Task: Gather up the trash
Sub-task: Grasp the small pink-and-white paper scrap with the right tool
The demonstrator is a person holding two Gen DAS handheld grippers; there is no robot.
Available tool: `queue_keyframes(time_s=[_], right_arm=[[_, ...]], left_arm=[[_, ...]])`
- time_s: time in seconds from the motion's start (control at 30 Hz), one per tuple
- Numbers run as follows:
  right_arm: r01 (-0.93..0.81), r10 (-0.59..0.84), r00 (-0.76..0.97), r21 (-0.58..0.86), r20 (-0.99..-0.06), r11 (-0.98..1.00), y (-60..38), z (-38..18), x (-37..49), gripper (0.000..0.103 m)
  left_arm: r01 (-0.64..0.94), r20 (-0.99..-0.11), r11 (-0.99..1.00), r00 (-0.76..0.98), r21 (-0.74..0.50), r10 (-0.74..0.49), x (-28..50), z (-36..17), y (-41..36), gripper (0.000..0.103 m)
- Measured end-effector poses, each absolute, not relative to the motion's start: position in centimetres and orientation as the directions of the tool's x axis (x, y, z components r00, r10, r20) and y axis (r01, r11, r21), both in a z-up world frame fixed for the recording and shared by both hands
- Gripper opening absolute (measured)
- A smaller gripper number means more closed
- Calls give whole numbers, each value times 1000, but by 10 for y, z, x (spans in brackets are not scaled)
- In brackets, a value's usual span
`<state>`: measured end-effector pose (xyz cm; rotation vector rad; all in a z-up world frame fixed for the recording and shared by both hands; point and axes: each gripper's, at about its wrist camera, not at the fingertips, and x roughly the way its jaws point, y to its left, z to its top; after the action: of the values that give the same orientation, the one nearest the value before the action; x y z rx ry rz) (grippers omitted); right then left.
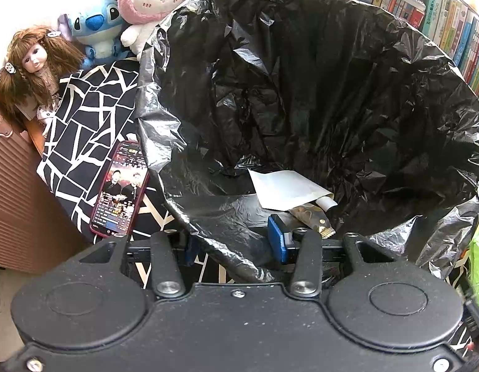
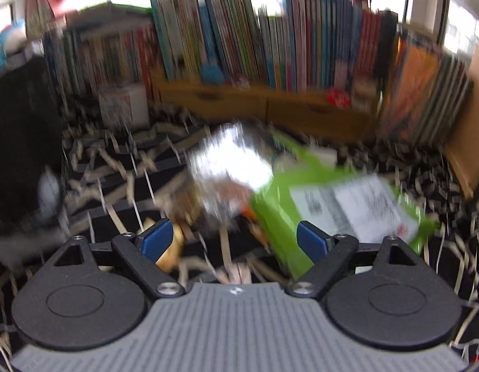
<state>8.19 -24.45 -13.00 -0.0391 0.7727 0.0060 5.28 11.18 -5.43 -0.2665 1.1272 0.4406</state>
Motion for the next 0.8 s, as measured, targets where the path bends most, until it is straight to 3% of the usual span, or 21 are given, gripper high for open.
queue_keyframes(time_s=[0.17,0.27,0.6,0.67,0.73,0.8], right_arm=[[-38,-23,631,-62,-775,997,-245,-171,81,89],[-43,-24,592,-61,-805,997,-242,-190,85,81],[39,-48,530,-32,-847,999,-243,-224,117,67],[30,-38,530,-26,-847,999,-241,-224,121,53],[12,-30,523,-27,-852,1000,-237,-222,123,28],[-3,-18,516,-23,-856,1000,-235,-217,123,27]], left_arm=[[-467,-912,884,349,30,215,54,-55,109,42],[-470,-912,882,347,33,219,55,-55,108,42],[-467,-912,882,336,58,238,57,-56,105,42],[-468,-911,882,334,63,242,57,-56,105,42],[-469,-911,881,334,63,243,57,-56,105,42],[-469,-911,881,332,65,245,57,-56,105,42]])
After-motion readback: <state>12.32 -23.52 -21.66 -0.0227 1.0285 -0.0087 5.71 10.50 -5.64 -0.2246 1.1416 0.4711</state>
